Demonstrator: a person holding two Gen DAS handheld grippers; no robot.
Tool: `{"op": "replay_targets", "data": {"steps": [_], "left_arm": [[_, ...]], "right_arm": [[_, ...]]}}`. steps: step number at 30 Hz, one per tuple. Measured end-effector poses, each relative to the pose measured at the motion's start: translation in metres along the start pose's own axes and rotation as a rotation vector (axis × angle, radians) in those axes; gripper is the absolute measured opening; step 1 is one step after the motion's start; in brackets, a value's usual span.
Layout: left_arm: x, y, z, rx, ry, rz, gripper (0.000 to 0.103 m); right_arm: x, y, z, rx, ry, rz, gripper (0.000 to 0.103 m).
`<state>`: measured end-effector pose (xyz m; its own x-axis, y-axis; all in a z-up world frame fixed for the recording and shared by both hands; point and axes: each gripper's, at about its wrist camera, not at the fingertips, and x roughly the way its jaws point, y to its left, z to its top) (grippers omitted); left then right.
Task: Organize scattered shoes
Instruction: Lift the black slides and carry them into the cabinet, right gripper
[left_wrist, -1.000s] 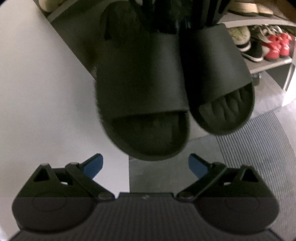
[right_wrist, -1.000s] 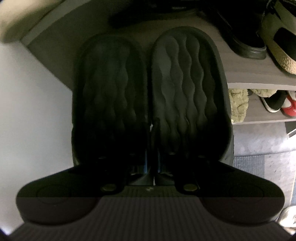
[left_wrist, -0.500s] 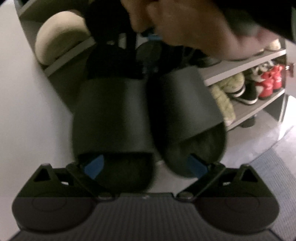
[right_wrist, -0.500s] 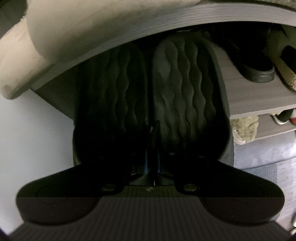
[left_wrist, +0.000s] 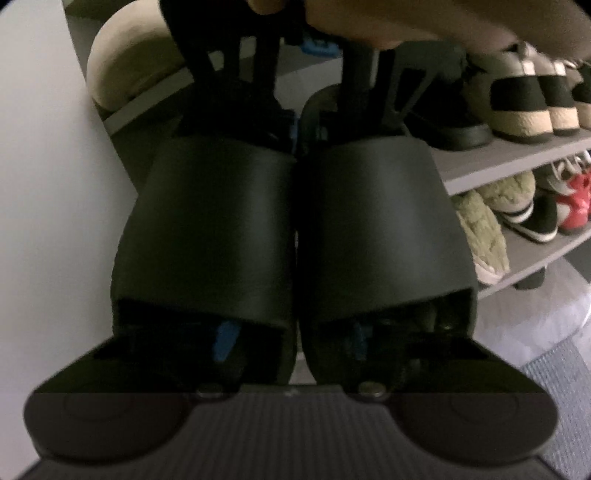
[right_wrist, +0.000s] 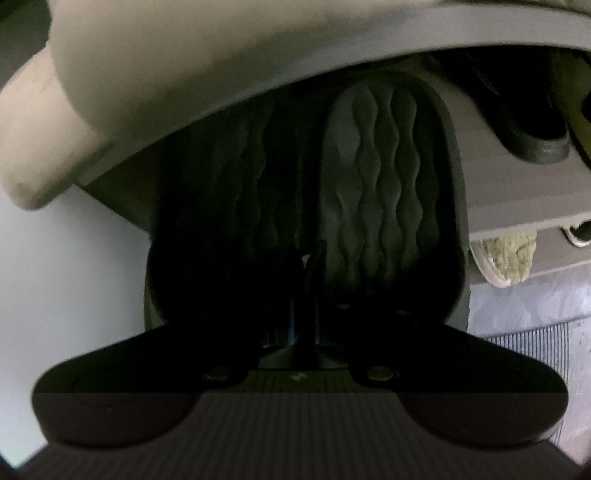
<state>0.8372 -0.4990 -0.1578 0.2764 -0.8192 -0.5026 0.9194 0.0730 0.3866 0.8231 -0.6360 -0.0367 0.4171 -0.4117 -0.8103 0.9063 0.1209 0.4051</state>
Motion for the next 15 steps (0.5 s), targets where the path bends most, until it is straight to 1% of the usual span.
{"op": "replay_targets", "data": {"steps": [2,4,5,6,7,9,12,15], "left_arm": [[0.001,-0.001,0.004,-0.007,0.003,0.009,0.039],[0.001,0.002,0.004,-0.015,0.011,0.001,0.032],[-0.001,0.005,0.005,-0.015,0.017,-0.008,0.032],[0.000,0.004,0.006,-0.009,0.008,-0.015,0.032],[0.000,0.003,0.007,-0.007,-0.005,-0.017,0.033],[0.001,0.003,0.008,0.000,-0.018,-0.019,0.032],[0.002,0.003,0.013,0.006,-0.036,-0.024,0.031],[0.004,0.005,0.014,0.019,-0.039,-0.031,0.031]], "right_arm": [[0.003,0.000,0.007,-0.022,0.007,0.025,0.017],[0.000,0.000,0.011,-0.046,0.000,0.035,0.018],[-0.001,0.001,0.013,-0.058,-0.004,0.040,0.019],[-0.002,0.000,0.014,-0.065,-0.008,0.041,0.023],[-0.005,-0.003,0.015,-0.060,-0.021,0.055,0.023],[-0.010,-0.008,0.017,-0.049,-0.048,0.082,0.026],[-0.018,-0.018,0.020,-0.030,-0.072,0.077,0.031],[-0.028,-0.021,0.018,-0.093,-0.086,0.075,0.033]]}}
